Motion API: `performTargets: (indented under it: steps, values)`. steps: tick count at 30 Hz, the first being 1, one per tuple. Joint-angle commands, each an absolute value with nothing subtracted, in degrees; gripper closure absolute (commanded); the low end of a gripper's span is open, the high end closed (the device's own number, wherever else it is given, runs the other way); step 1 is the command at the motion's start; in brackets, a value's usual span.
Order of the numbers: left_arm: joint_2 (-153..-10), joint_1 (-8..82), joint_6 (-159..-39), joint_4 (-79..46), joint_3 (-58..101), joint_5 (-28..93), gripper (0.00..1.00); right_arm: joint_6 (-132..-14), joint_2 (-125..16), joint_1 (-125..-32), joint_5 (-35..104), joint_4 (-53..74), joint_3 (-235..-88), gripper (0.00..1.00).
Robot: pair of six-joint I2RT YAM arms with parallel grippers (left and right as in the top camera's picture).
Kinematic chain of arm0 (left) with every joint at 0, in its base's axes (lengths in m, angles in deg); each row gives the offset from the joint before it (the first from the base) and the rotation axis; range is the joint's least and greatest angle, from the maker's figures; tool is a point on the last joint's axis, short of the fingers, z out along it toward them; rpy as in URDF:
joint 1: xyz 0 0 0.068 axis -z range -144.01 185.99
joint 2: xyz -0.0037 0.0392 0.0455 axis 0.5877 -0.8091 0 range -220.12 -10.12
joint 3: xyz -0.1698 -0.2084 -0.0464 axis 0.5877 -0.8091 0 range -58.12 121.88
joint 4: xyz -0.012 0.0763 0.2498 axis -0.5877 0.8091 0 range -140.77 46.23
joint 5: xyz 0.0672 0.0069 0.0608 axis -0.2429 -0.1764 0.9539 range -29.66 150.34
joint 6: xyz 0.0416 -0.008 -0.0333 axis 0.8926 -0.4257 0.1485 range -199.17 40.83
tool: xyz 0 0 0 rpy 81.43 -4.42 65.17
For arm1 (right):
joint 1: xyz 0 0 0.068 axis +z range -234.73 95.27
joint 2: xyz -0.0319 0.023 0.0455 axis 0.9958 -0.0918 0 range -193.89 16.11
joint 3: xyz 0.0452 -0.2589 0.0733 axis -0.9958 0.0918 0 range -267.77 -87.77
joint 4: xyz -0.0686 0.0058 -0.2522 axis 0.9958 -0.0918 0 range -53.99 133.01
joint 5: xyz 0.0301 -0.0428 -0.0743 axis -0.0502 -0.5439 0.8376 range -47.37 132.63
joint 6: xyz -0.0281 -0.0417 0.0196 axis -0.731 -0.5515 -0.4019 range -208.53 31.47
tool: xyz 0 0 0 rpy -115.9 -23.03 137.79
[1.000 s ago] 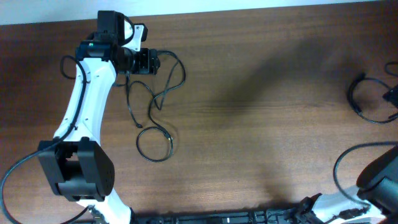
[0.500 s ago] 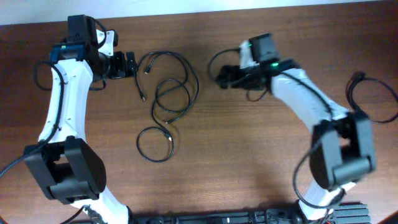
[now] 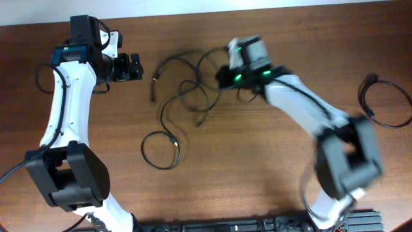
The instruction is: Untangle cables
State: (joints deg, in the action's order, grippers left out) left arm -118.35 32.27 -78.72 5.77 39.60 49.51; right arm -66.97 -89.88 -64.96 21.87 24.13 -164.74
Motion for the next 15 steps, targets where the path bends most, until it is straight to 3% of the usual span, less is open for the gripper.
performTargets:
  steps: [1, 4, 6, 8, 10, 12, 15]
  values:
    - [-117.45, 32.03, -78.29, 5.9, 39.42, 49.67, 0.01, -79.36, -75.37, -66.43, 25.39, 17.58, -165.81, 0.96]
    - [-117.45, 32.09, -78.31, 5.66, 39.42, 49.62, 0.01, -90.47, -65.05, -66.38, 41.0, 10.47, -165.81, 0.96]
    - [-117.45, 32.14, -78.29, 5.92, 39.42, 34.39, 0.01, -90.6, -64.22, -66.38, 42.51, 11.85, -165.81, 0.96]
    - [-117.45, 33.62, -78.31, 6.75, 39.42, 27.48, 0.01, -92.83, -64.22, -66.49, 48.08, 22.1, -165.85, 0.96]
    - [-117.69, 38.19, -78.31, 8.04, 38.74, 28.51, 0.01, -92.85, -64.29, -66.49, 58.83, 34.6, -165.85, 0.96]
    - [-118.85, 43.2, -78.26, 7.86, 37.78, 28.84, 0.01, -92.85, -64.29, -66.49, 59.03, 37.36, -165.85, 0.96]
    - [-121.86, 53.32, -73.85, 6.84, 35.07, 51.02, 0.01, -92.83, -64.29, -69.57, 59.84, 37.29, -165.85, 0.96]
